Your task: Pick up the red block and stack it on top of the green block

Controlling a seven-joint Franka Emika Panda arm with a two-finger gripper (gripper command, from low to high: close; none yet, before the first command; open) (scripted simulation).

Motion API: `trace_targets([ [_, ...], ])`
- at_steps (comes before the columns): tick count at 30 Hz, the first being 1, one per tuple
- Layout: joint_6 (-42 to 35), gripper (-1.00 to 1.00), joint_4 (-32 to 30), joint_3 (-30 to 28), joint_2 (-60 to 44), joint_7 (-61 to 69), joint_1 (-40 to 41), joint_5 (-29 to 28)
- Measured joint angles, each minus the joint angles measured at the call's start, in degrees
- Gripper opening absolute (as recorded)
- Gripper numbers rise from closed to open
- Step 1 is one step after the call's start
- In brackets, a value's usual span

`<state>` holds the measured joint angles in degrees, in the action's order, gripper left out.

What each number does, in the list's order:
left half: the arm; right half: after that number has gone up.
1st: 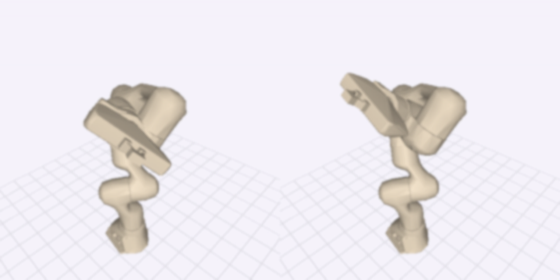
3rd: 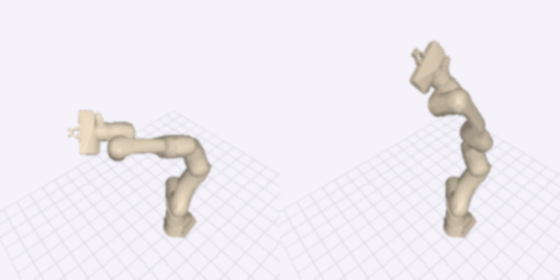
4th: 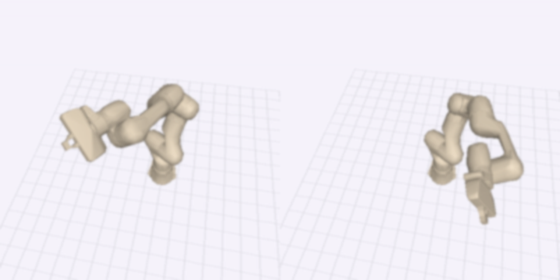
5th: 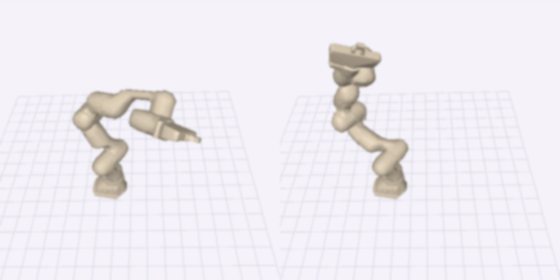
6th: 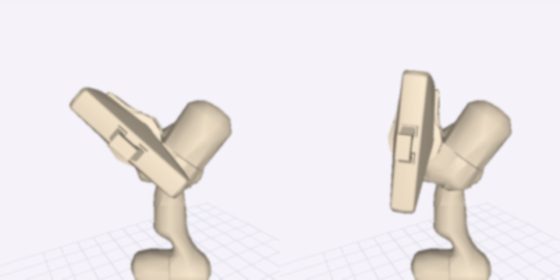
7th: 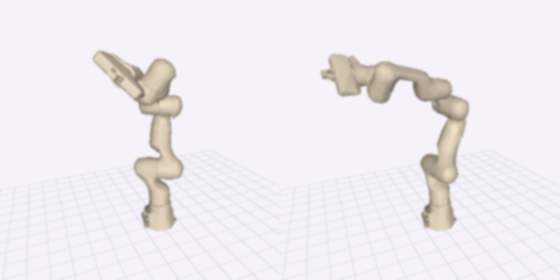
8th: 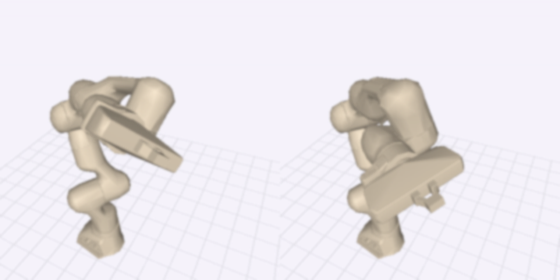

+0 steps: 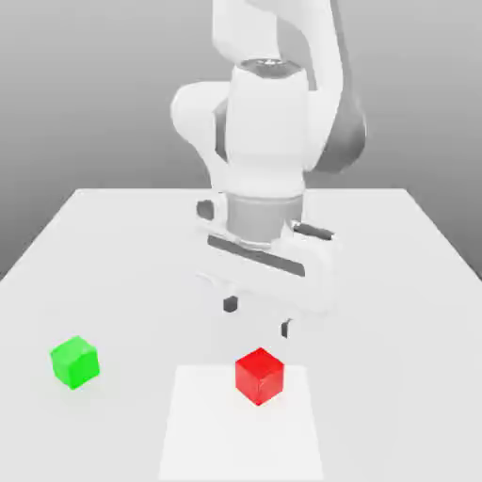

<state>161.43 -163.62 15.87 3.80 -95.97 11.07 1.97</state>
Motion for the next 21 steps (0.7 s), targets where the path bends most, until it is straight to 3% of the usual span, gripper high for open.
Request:
trace_targets([
  [7,10.87,0.00,0.93,-7.35,-13.48,-10.51,-4.27,-12.22],
  [8,12.25,-1.00,1.11,-9.35,-15.08,-10.90,-6.12,-12.77],
  [15,12.65,-1.00,1.16,-9.82,-15.40,-11.22,-6.52,-13.19],
  [21,4.72,-1.00,-0.23,-4.94,-5.83,-4.33,-4.33,-3.58],
])
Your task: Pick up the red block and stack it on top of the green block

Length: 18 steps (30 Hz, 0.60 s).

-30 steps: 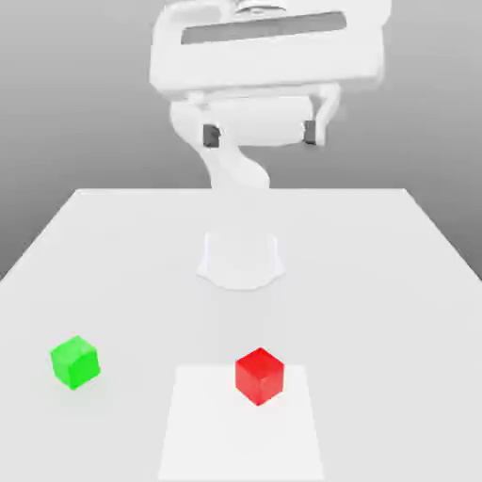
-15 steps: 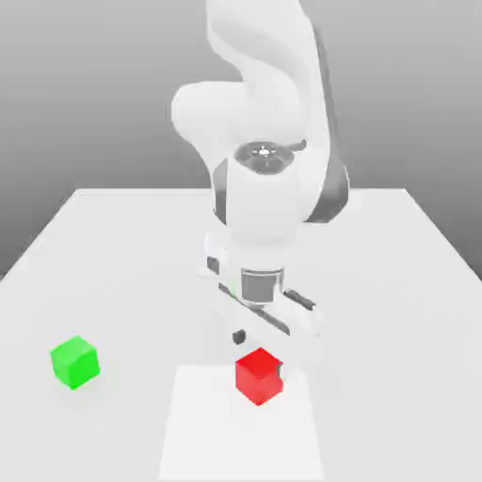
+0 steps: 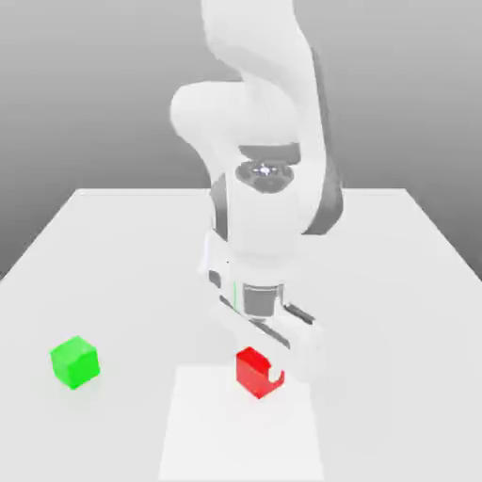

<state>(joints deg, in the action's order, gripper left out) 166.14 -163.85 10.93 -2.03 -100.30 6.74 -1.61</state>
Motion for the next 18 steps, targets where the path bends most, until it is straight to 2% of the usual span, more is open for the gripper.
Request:
trace_targets([
  [3,-4.15,-1.00,-0.61,-0.54,4.68,2.31,0.09,3.01],
  [14,-12.87,-1.00,6.26,-16.07,6.48,3.31,24.42,0.92],
  [18,-8.72,-1.00,7.45,-17.01,1.09,4.24,27.98,1.81],
])
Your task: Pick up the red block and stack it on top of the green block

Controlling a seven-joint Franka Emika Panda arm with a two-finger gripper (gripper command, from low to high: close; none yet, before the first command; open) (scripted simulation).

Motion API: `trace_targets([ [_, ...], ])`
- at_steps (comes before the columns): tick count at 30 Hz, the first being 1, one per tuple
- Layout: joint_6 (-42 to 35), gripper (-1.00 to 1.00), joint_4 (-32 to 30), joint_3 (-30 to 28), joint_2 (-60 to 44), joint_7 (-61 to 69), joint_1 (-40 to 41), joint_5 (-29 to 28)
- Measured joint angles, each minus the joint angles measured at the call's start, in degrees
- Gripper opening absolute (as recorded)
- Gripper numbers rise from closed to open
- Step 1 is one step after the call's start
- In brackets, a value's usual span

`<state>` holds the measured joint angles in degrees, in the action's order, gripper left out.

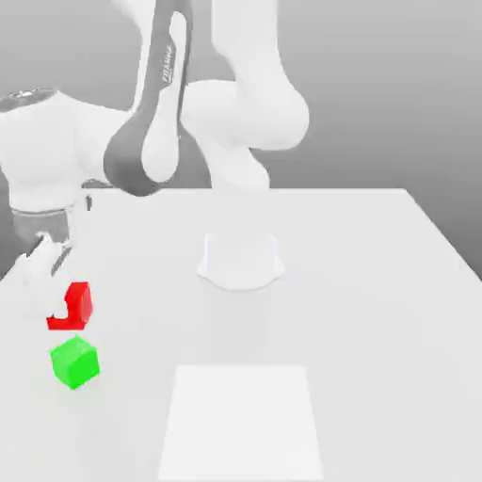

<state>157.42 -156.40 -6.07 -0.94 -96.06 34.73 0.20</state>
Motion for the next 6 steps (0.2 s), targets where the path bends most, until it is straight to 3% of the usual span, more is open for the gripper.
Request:
trace_targets([
  [2,3.78,-1.00,0.22,0.72,-4.01,0.87,-0.06,1.18],
  [3,5.59,1.00,0.31,1.11,-5.92,1.33,0.12,1.81],
  [6,5.59,1.00,0.31,1.11,-5.92,1.33,0.12,1.81],
])
